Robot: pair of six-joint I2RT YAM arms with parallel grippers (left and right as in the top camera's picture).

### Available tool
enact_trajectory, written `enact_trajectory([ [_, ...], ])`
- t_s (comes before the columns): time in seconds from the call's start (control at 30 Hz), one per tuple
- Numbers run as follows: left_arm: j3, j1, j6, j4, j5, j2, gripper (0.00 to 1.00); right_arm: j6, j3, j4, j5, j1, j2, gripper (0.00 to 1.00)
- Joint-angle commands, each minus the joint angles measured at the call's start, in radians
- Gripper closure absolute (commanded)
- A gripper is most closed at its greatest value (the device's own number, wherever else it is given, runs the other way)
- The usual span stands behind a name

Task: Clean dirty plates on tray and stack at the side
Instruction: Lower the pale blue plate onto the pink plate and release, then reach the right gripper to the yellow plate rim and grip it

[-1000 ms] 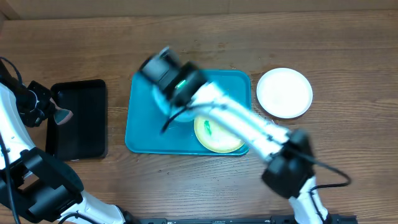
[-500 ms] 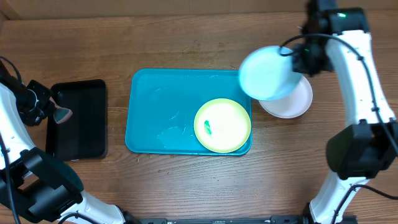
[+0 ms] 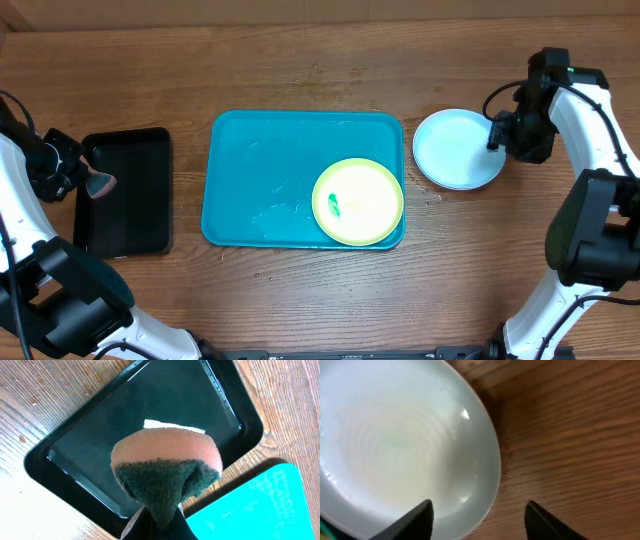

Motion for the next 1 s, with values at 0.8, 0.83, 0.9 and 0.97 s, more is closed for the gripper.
enact_trajectory([
  [0.8,-0.005,0.002,-0.006,0.0,0.011,0.002,0.96,-0.203,-0.141,0.154,-0.047,0.513,-0.009,0.51],
  [0.83,-0.005,0.002,-0.006,0.0,0.011,0.002,0.96,-0.203,-0.144,0.157,-0.048,0.513,-0.009,0.52],
  [0.9,-0.005,0.002,-0.006,0.0,0.011,0.002,0.96,-0.203,-0.145,0.155,-0.064,0.513,-0.009,0.55],
  [0.97,-0.005,0.002,-0.006,0.0,0.011,0.002,0.96,-0.202,-0.145,0.15,-0.097,0.513,-0.009,0.55],
])
